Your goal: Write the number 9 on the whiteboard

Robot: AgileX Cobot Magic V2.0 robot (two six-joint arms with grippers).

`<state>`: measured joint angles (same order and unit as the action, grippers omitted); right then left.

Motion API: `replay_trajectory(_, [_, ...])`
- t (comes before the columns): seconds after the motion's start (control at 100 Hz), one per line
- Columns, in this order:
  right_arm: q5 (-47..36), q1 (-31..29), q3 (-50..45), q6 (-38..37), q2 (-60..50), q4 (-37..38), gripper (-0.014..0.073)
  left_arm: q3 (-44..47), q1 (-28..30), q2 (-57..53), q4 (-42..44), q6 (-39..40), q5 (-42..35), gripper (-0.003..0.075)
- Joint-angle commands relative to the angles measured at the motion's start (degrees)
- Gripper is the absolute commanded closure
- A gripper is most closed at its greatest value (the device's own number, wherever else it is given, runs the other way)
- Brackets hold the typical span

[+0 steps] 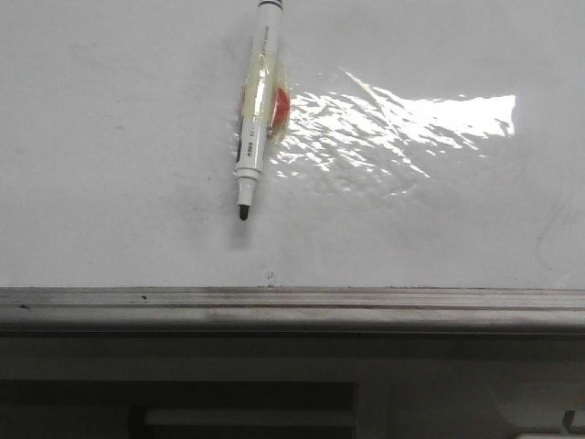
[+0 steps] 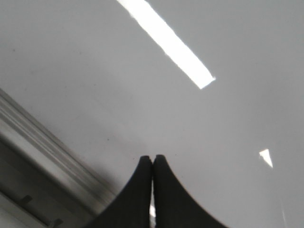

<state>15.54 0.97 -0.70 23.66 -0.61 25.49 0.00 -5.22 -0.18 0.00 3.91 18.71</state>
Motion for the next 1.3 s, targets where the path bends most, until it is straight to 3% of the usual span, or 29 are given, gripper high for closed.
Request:
replay_trajectory(0.0, [-6.6, -0.3, -1.6, 0.4, -0.8, 1.1, 0.0655, 1.1, 0.1, -1.3, 0.0, -0.1, -4.3, 0.0741])
replay_trajectory(0.49, [-14.0, -0.3, -1.6, 0.4, -0.8, -0.6, 0.0655, 1.1, 0.1, -1.3, 0.0, -0.1, -4.3, 0.0741])
replay_trajectory(0.68, [-14.4, -0.3, -1.6, 0.2, -0.8, -9.3, 0.0655, 1.1, 0.1, -1.3, 0.0, -0.1, -4.3, 0.0741])
replay_trajectory(0.89, [-17.0, -0.3, -1.6, 0.0, -0.8, -27.2, 0.0655, 1.1, 0.1, -1.3, 0.0, -0.1, -4.3, 0.0741])
replay_trajectory(1.16, [-22.9, -0.3, -1.6, -1.6, -0.8, -75.3, 0.0655, 1.1, 0.1, -1.3, 0.0, -0.1, -4.3, 0.0741])
replay_trajectory(1.29, [-22.9, -0.3, -1.6, -1.6, -0.8, -79.8, 0.0655, 1.1, 0.1, -1.3, 0.0, -0.1, -4.3, 0.0741])
